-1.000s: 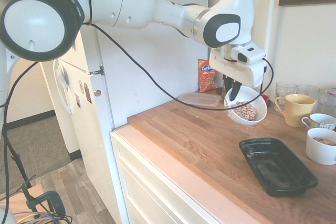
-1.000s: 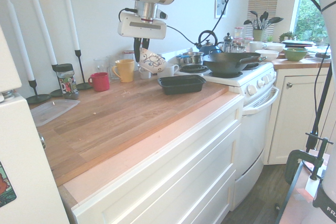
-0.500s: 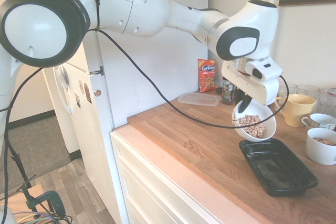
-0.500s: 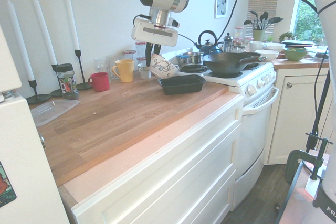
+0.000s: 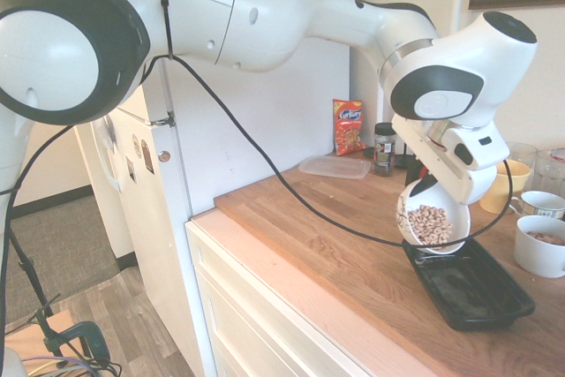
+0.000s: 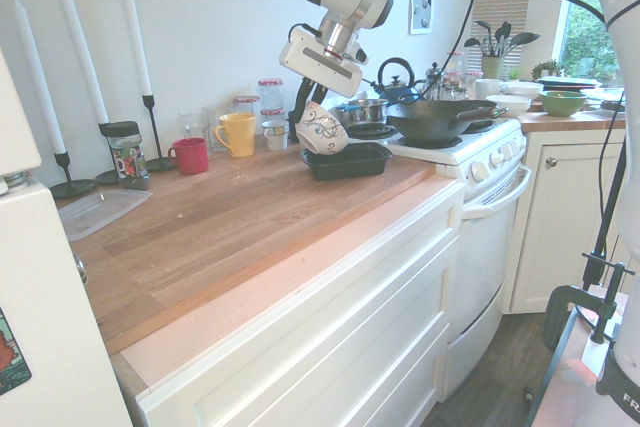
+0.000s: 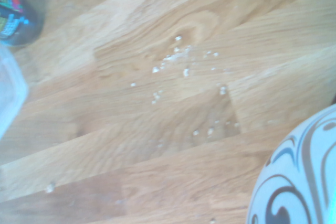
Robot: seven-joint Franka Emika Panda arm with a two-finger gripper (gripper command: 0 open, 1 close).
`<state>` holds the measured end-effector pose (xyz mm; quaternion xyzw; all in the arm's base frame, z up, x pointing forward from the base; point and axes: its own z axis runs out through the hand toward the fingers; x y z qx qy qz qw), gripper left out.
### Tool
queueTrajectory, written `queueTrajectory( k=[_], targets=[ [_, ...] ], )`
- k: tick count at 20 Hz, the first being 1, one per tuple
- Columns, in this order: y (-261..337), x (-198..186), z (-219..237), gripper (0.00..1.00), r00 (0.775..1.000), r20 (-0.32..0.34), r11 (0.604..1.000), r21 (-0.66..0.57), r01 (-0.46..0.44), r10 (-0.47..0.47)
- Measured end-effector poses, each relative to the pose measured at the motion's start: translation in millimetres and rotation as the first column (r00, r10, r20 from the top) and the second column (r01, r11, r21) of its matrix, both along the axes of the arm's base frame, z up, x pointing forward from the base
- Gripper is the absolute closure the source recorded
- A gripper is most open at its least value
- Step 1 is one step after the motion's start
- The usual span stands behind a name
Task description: Pour the cereal into the box
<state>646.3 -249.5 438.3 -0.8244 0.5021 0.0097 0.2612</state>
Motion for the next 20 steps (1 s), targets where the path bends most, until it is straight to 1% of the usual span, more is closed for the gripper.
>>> queueTrajectory(
  k=[5, 9, 13, 20],
  targets=[
    [-11.7, -6.8, -6.2, 1.0, 1.0, 0.009, 0.997, 0.075, 0.001, -0.002],
    [-23.4, -13.7, -10.7, 1.0, 1.0, 0.027, 0.988, 0.157, -0.004, 0.0],
    [-34.9, -16.8, -13.9, 1.0, 0.998, 0.055, 0.97, 0.242, -0.015, 0.002],
    [-62.5, -12.3, -28.9, 1.0, 0.996, 0.089, 0.937, 0.349, -0.01, -0.023]
  ],
)
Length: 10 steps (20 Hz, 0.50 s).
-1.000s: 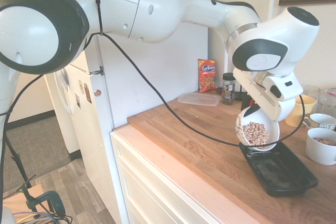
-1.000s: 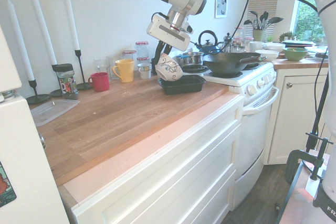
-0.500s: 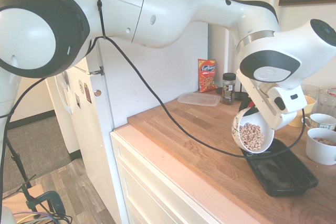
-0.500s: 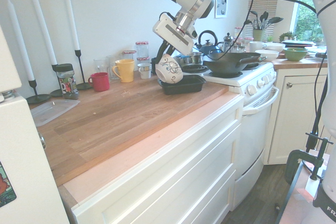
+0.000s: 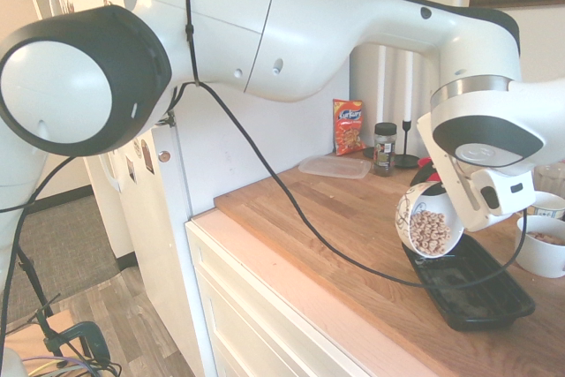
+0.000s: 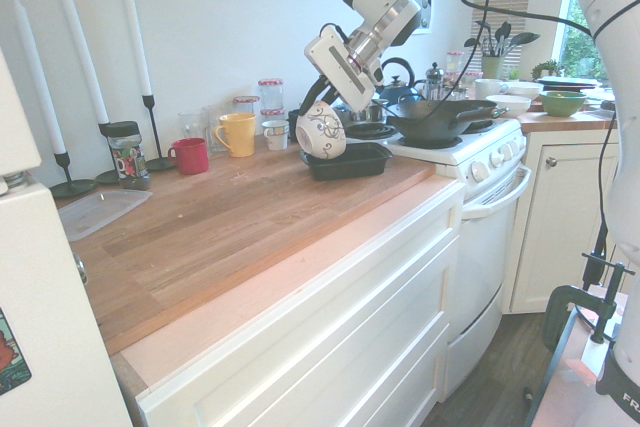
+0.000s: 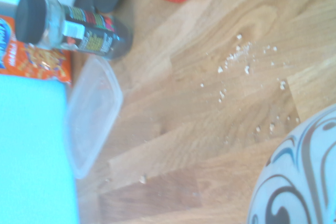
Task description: Pour the cereal into the box
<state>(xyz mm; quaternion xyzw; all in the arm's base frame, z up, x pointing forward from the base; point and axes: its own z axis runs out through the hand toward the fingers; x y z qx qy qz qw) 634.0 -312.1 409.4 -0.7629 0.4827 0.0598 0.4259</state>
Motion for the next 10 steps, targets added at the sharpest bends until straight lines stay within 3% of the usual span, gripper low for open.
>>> queueTrajectory(
  k=[10],
  targets=[
    [-24.4, -2.5, -2.1, 1.0, 0.998, 0.066, 0.994, 0.107, -0.007, 0.0]
  ],
)
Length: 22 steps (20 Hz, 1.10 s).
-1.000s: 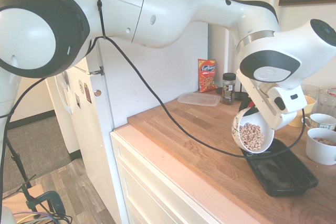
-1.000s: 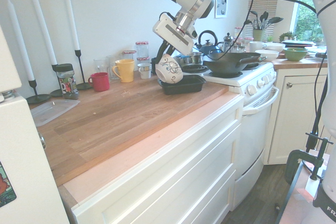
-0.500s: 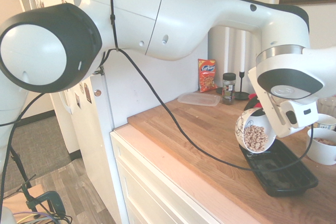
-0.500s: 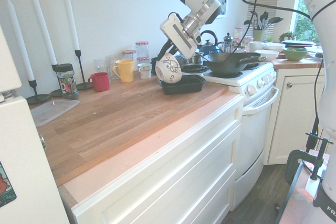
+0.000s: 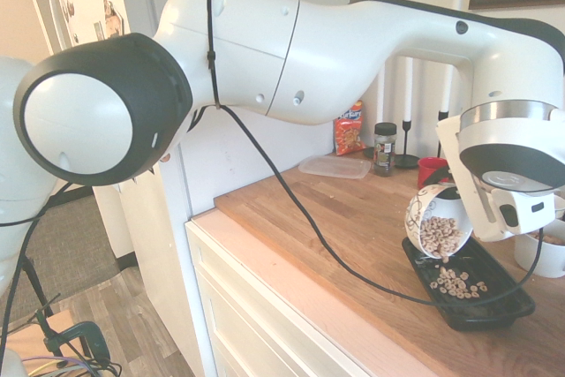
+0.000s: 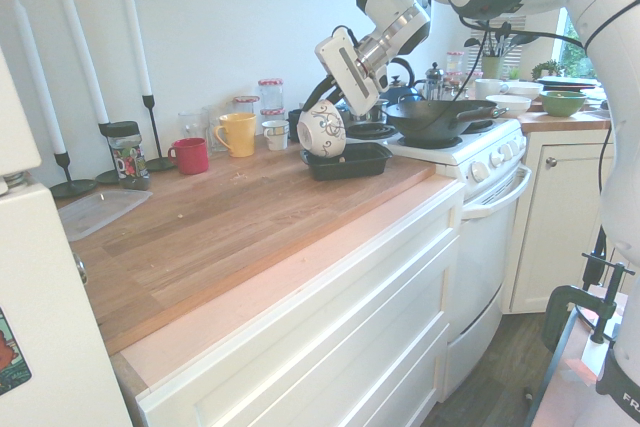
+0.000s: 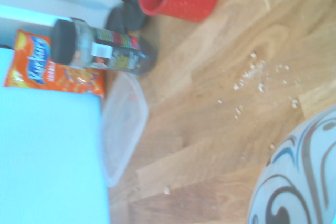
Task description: Pour the cereal into the box
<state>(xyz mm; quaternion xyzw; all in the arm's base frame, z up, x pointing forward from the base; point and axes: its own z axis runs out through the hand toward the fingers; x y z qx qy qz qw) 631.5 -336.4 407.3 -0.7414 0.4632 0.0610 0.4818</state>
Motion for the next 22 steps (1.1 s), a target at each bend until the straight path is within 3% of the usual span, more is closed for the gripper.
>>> queueTrajectory(
  k=[9, 17, 22],
  targets=[
    [-18.7, -13.2, -20.1, 1.0, 1.0, 0.024, 0.994, 0.107, -0.009, 0.006],
    [-28.8, -17.1, -26.8, 1.0, 0.988, 0.154, 0.98, 0.195, -0.035, 0.005],
    [-33.6, -16.5, -45.2, 1.0, 0.985, 0.172, 0.972, 0.232, -0.03, -0.011]
  ],
)
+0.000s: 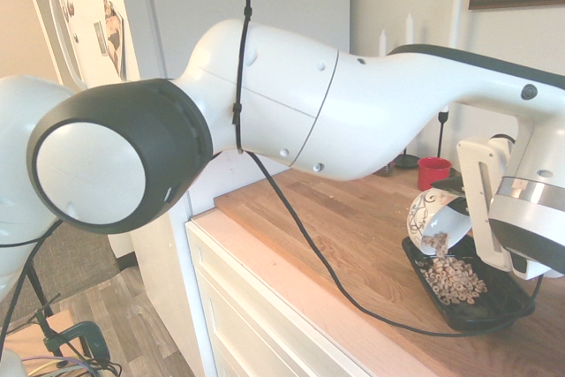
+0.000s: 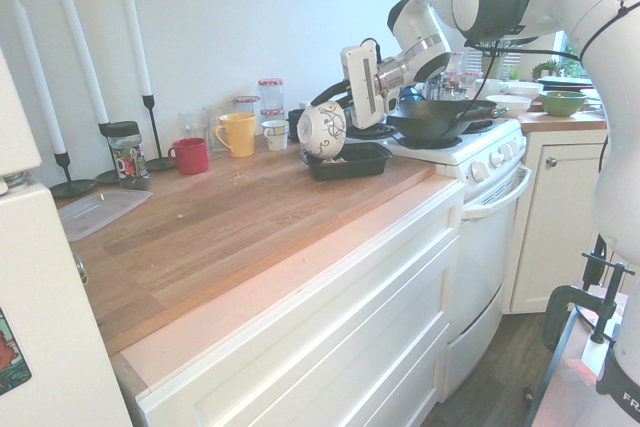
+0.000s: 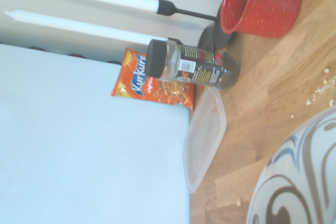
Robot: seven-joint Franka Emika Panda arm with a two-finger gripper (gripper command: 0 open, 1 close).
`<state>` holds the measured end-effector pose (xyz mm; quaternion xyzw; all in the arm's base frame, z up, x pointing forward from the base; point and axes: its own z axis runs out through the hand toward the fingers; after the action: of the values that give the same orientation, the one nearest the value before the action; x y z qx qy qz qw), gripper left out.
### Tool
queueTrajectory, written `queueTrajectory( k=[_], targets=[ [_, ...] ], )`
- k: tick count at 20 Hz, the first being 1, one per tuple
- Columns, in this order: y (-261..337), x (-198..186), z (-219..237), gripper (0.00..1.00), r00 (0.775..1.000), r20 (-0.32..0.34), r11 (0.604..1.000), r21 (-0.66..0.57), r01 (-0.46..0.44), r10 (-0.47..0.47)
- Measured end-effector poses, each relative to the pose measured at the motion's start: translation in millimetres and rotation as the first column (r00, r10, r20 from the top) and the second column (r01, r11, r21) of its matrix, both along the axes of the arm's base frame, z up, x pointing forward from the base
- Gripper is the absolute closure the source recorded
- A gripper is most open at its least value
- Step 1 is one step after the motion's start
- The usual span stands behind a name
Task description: Pour the cereal into the box
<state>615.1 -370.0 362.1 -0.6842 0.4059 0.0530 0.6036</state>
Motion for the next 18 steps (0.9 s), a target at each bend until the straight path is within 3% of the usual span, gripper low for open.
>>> queueTrajectory(
  k=[9, 13, 18],
  targets=[
    [-6.3, -0.5, -5.1, 1.0, 0.999, 0.037, 1.0, 0.0, 0.006, -0.006],
    [-10.5, 2.8, 6.5, 1.0, 0.995, 0.099, 1.0, 0.01, 0.022, -0.023],
    [-22.6, -4.4, 8.3, 1.0, 0.993, 0.115, 0.999, 0.02, 0.038, -0.04]
  ],
)
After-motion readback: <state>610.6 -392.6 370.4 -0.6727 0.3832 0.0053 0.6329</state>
